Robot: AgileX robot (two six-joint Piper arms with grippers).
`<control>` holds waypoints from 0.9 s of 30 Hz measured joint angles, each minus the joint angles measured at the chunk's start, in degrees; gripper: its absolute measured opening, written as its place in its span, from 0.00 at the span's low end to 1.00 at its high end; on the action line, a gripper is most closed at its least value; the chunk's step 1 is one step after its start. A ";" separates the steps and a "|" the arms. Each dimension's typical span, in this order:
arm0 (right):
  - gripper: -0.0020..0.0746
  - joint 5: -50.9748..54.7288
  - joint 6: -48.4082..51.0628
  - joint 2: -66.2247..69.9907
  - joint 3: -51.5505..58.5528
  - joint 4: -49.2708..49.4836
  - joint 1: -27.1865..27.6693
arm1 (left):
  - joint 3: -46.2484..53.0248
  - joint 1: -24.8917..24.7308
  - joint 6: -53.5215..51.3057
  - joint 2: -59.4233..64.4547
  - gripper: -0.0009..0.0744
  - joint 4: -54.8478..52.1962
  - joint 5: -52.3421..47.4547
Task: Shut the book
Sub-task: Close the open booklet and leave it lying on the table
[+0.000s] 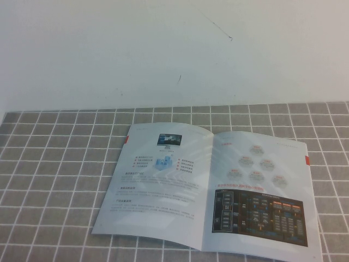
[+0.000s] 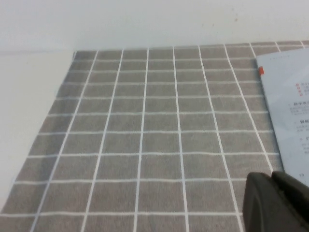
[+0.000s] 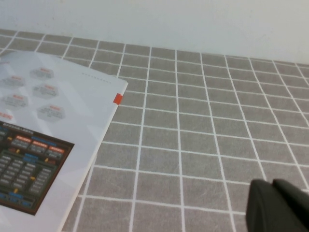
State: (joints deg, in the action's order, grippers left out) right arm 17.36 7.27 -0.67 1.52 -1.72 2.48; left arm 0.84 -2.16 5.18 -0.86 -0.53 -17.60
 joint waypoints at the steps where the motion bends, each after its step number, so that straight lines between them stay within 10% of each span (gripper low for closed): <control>1: 0.02 -0.76 0.00 0.00 0.10 0.00 0.00 | 0.31 0.00 -0.11 0.00 0.01 -0.39 1.46; 27: 0.02 -46.46 0.00 0.00 0.10 -0.42 0.00 | 0.40 0.00 -0.34 0.00 0.01 -5.62 41.42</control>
State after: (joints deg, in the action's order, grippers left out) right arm -29.10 7.27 -0.67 1.61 -2.14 2.48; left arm 1.24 -2.16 4.85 -0.86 -6.15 23.82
